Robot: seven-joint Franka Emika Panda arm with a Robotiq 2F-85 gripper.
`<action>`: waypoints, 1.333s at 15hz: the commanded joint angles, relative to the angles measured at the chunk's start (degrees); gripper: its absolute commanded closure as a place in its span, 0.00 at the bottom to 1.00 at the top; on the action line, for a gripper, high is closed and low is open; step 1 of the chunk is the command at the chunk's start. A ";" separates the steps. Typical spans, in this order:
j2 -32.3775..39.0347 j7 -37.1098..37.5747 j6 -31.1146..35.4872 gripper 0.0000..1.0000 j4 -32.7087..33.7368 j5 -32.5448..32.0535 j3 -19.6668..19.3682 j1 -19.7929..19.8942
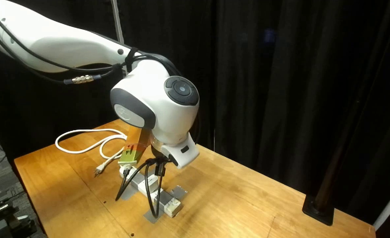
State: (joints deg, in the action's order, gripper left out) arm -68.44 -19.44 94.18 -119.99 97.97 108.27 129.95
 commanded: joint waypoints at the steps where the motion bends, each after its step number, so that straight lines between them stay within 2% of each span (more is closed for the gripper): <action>1: 0.74 -3.13 1.69 0.93 -0.65 2.65 -4.71 -3.77; 5: -3.36 0.41 4.55 0.93 -0.07 -4.92 -8.71 -6.95; 8: -5.02 1.28 8.85 0.90 -0.18 -9.67 -8.40 -7.67; 11: -6.88 1.44 10.53 0.92 -0.10 -16.07 -7.11 -8.26; 16: -6.38 0.30 7.97 0.91 -0.51 -26.82 -5.04 -9.56; 20: -1.73 -3.64 -0.03 0.91 0.75 -34.13 -4.77 -8.14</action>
State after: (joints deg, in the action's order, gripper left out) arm -74.17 -20.09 98.93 -119.88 69.11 104.10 120.96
